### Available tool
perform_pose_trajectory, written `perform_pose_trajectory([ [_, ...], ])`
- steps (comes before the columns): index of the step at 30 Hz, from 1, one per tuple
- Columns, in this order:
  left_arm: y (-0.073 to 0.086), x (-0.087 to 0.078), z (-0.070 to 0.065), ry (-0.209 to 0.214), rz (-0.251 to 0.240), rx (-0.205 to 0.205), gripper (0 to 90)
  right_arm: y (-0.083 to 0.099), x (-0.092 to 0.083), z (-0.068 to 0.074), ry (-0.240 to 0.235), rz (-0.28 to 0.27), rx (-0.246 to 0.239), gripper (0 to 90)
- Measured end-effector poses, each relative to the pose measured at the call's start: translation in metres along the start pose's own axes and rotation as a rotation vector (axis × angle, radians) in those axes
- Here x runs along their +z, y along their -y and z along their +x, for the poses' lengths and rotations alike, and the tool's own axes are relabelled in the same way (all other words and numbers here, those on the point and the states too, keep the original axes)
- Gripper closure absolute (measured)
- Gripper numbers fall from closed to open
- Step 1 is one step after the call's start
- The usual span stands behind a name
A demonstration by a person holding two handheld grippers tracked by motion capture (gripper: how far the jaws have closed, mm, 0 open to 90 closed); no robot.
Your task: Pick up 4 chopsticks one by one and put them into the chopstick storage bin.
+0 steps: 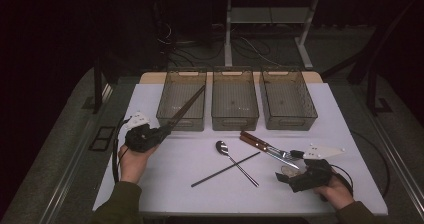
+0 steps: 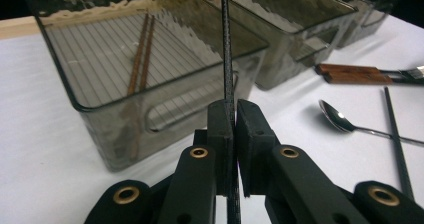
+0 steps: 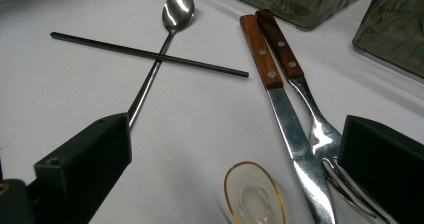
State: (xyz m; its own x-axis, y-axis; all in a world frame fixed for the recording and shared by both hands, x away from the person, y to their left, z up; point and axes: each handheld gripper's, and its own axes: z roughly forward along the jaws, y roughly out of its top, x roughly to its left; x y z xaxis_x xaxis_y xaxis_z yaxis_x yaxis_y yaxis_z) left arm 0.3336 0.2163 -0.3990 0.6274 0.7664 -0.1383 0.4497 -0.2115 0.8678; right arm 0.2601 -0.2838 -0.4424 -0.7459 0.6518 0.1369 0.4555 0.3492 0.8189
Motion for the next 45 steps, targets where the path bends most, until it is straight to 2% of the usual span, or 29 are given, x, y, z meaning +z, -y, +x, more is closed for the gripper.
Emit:
perform_pose_trajectory([
  [7,-0.010,0.003,0.008,-0.016,-0.013,-0.005,85.2,0.000,0.000,0.000,0.001,0.001,0.001,0.6],
  [8,-0.011,0.003,0.009,-0.019,-0.022,-0.018,85.2,0.000,0.000,0.000,0.002,0.001,0.001,0.7],
  [14,-0.023,0.007,0.015,-0.023,-0.030,-0.015,85.2,0.000,-0.001,-0.001,0.003,-0.001,0.009,0.6],
  [18,-0.030,0.013,0.019,-0.034,-0.039,-0.034,85.2,0.000,-0.001,-0.001,0.002,-0.001,0.008,0.6],
  [27,-0.048,0.031,0.031,-0.060,-0.036,-0.051,85.2,0.000,-0.002,0.000,0.002,-0.003,0.009,0.6],
  [30,-0.055,0.038,0.035,-0.073,-0.034,-0.044,85.2,0.000,-0.001,0.000,0.000,-0.002,0.009,0.6],
  [36,-0.065,0.054,0.040,-0.092,-0.009,-0.034,85.2,0.000,-0.002,0.000,-0.001,-0.003,0.008,0.6],
  [45,-0.075,0.079,0.051,-0.121,0.027,-0.061,85.2,0.000,-0.002,0.000,-0.008,-0.008,0.006,0.6],
])
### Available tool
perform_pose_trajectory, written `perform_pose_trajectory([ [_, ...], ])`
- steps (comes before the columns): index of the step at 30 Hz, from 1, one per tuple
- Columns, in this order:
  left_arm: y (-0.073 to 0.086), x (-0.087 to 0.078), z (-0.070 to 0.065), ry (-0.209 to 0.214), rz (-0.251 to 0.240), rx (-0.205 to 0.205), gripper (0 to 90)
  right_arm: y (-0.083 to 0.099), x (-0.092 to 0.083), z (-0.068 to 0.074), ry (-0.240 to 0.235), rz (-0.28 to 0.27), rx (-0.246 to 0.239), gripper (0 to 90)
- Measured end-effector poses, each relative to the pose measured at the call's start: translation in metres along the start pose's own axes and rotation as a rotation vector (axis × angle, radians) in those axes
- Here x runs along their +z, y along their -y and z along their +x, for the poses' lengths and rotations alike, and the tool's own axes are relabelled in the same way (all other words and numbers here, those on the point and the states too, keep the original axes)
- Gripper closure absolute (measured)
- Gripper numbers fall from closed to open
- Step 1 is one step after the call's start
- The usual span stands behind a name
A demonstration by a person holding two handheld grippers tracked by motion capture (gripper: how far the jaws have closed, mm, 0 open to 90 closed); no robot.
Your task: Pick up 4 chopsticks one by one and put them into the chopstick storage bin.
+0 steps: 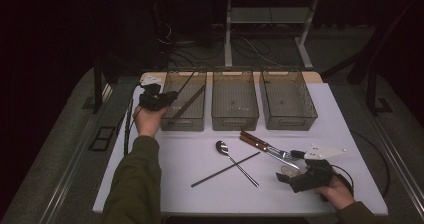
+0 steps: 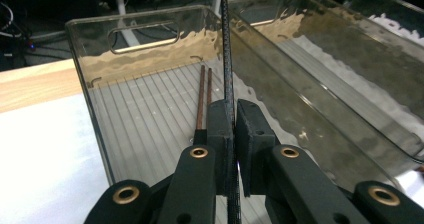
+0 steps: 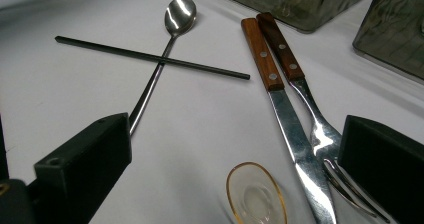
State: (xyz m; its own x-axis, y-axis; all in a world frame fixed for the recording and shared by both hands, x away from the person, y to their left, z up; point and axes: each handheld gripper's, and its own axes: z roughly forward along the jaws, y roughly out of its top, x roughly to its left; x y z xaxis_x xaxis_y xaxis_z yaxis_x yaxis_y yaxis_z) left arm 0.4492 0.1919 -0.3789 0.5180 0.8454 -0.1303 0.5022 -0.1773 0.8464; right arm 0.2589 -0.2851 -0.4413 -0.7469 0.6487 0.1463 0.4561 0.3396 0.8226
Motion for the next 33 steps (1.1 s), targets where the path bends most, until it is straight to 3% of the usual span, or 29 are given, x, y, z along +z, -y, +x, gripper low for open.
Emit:
perform_pose_trajectory([
  [6,0.004,0.014,0.002,-0.006,0.045,-0.023,84.1,0.000,0.000,0.000,-0.002,-0.002,0.000,0.6],
  [11,0.005,0.012,-0.001,-0.022,0.042,-0.004,66.3,0.000,0.000,0.001,-0.004,-0.002,-0.001,0.6],
  [15,0.007,0.007,-0.008,0.011,0.038,0.010,53.8,0.000,0.000,0.001,-0.002,0.000,-0.003,0.6],
  [19,0.010,-0.001,-0.017,0.046,0.043,0.035,46.9,0.000,0.000,0.001,-0.001,0.005,-0.004,0.6],
  [24,0.016,-0.013,-0.031,0.077,0.032,0.077,41.9,0.000,0.001,0.001,0.003,0.008,-0.002,0.6],
  [27,0.021,-0.021,-0.039,0.132,0.011,0.081,40.3,0.000,0.001,0.001,0.005,0.007,-0.002,0.6],
  [30,0.027,-0.028,-0.048,0.158,0.016,0.100,37.8,0.000,0.001,0.001,0.006,0.009,-0.002,0.6],
  [33,0.033,-0.032,-0.055,0.163,0.020,0.126,36.4,0.000,0.001,0.001,0.007,0.011,-0.003,0.6],
])
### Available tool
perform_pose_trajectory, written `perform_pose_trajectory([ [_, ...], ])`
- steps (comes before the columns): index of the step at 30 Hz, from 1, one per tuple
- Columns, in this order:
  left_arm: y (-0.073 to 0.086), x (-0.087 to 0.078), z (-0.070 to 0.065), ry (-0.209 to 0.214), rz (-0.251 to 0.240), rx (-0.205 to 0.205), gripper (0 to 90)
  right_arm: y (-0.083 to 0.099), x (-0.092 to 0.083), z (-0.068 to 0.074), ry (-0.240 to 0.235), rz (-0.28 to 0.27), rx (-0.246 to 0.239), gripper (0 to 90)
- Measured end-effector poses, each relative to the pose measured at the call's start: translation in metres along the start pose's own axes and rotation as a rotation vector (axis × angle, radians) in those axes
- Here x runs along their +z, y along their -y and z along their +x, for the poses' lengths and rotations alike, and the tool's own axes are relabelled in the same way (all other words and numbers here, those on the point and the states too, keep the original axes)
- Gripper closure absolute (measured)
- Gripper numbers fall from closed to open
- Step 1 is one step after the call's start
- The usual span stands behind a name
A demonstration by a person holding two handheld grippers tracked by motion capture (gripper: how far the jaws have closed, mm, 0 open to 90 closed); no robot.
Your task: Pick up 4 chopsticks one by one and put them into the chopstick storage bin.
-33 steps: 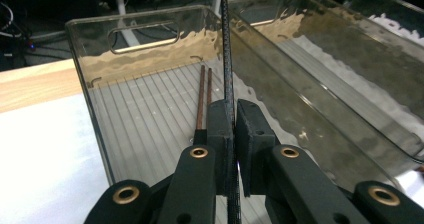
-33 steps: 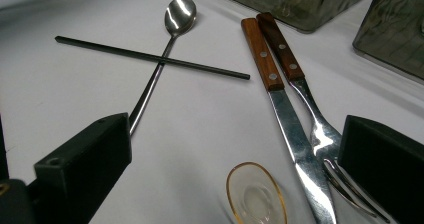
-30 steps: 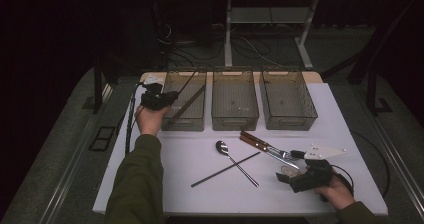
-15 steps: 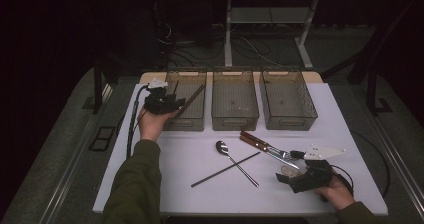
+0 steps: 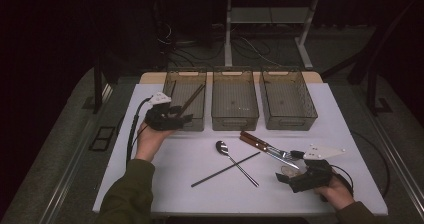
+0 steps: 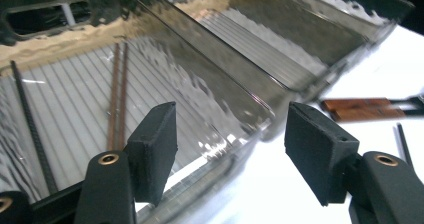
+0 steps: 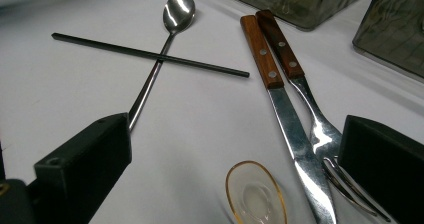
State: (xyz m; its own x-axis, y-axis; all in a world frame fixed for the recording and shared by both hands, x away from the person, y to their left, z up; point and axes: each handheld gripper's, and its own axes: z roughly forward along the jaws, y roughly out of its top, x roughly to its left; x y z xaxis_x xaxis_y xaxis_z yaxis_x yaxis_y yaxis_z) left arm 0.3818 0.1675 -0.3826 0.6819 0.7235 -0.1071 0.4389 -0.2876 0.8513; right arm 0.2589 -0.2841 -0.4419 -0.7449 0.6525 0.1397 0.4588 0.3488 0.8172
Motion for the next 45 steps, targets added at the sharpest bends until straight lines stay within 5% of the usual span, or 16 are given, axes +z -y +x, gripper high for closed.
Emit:
perform_pose_trajectory([
  [8,0.013,-0.009,-0.024,0.032,-0.016,0.045,33.5,0.000,0.000,0.000,0.000,-0.004,0.003,0.6],
  [24,0.044,-0.014,-0.065,0.103,0.058,0.123,31.0,0.000,0.000,-0.002,-0.003,-0.013,0.008,0.6],
  [27,0.049,-0.013,-0.072,0.117,0.082,0.162,30.2,-0.001,-0.001,-0.002,0.001,-0.014,0.011,0.6],
  [45,0.068,-0.008,-0.096,0.202,0.106,0.160,33.6,0.000,-0.002,-0.002,0.007,-0.011,0.008,0.6],
])
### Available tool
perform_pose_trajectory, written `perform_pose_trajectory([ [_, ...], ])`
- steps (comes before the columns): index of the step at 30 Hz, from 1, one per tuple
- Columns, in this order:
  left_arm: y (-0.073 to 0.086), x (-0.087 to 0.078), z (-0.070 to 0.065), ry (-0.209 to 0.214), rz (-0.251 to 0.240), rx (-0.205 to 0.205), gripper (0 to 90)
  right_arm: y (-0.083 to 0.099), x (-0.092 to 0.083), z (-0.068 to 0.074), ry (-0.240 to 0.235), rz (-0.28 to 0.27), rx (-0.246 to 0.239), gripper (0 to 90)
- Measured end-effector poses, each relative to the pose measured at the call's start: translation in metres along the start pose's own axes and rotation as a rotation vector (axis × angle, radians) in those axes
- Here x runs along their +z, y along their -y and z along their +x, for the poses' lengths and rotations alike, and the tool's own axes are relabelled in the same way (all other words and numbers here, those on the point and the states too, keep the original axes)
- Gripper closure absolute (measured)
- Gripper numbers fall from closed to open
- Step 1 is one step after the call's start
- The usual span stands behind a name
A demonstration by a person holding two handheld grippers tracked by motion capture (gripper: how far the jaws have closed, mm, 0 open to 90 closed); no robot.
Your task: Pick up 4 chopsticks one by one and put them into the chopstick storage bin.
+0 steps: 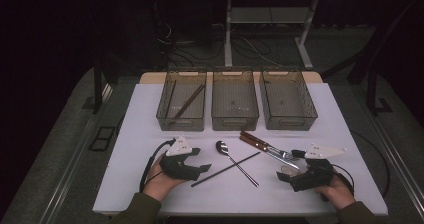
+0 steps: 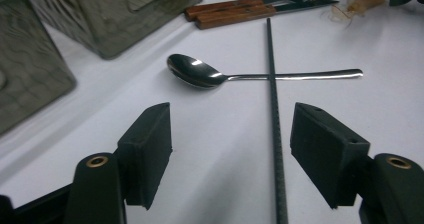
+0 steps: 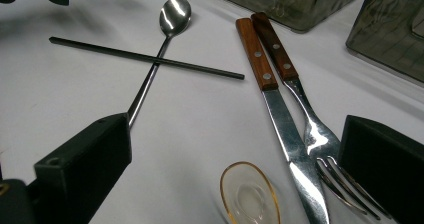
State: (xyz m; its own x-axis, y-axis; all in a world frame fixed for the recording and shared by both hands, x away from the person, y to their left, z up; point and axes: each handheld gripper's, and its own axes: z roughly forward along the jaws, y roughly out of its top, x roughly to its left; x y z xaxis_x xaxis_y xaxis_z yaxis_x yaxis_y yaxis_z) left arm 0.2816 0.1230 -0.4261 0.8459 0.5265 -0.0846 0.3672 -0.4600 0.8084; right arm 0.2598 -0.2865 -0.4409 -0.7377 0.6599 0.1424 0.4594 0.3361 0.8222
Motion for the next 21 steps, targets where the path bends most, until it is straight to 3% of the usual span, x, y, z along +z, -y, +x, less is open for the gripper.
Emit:
perform_pose_trajectory([
  [13,0.002,0.019,-0.010,0.067,0.020,-0.011,56.8,0.000,0.001,0.000,0.004,0.005,-0.003,0.6],
  [21,0.002,0.030,-0.016,0.089,0.063,0.012,67.4,0.000,0.001,0.000,0.004,0.006,-0.003,0.6],
])
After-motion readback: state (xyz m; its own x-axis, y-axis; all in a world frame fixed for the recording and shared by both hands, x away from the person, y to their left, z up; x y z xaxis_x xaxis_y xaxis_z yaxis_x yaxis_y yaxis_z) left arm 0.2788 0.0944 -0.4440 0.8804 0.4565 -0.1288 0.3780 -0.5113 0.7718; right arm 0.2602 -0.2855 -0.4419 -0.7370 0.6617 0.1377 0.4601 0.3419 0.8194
